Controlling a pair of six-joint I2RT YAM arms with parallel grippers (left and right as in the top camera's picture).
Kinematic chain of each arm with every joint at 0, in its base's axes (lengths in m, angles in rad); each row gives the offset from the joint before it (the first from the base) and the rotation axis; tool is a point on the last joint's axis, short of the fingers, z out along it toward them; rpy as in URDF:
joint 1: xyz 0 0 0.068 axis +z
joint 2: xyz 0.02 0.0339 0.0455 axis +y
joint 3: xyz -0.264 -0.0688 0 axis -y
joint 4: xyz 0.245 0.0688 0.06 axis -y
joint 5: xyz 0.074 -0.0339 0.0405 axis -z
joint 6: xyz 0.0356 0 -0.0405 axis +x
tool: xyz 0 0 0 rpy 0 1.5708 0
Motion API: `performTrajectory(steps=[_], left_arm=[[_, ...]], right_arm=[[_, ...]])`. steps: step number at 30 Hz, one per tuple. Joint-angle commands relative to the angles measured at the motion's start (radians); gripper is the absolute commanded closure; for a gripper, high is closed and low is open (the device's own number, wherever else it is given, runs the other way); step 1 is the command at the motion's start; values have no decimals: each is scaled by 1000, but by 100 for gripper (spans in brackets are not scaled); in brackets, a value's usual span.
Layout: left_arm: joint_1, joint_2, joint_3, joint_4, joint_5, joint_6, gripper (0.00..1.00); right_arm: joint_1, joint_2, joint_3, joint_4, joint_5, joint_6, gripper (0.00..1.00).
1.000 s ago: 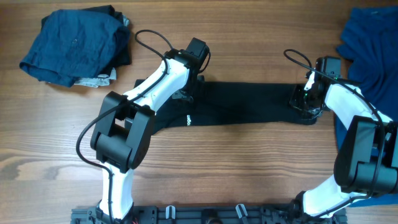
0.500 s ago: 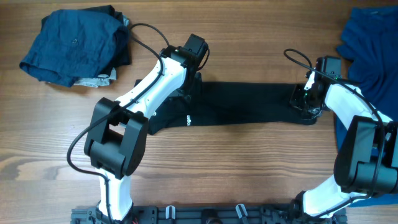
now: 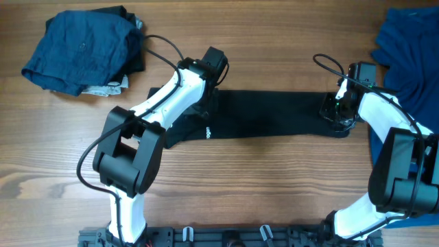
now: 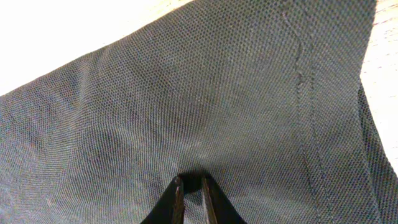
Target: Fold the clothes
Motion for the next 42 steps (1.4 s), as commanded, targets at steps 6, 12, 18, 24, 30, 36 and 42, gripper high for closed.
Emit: performTrajectory(steps=[6,12,18,24,30,36,42], left_arm=[[2,-16,-16,25,-32,-17,92],[2,-58,-16,-67,-31,-17,96],[-5,-83,-17,-115,-23,-18,96],[-18,-83,-19,-140,-24,-17,96],[-19,-83,-71,-140,-24,-17,96],[-19,-83,-72,-140,-43,-9,96],[-19,-110,-24,-150,-45,-6,96]], right_arm=[[-2,2,16,5,-13,-6,89],[-2,2,16,4,-12,-6,89],[-2,2,16,-10,-12,-7,89],[-2,2,16,-26,-12,-52,89],[-2,-6,91,-147,-12,-59,93],[-2,-69,169,-278,119,-56,93],[7,-116,171,-238,-360,-252,92]])
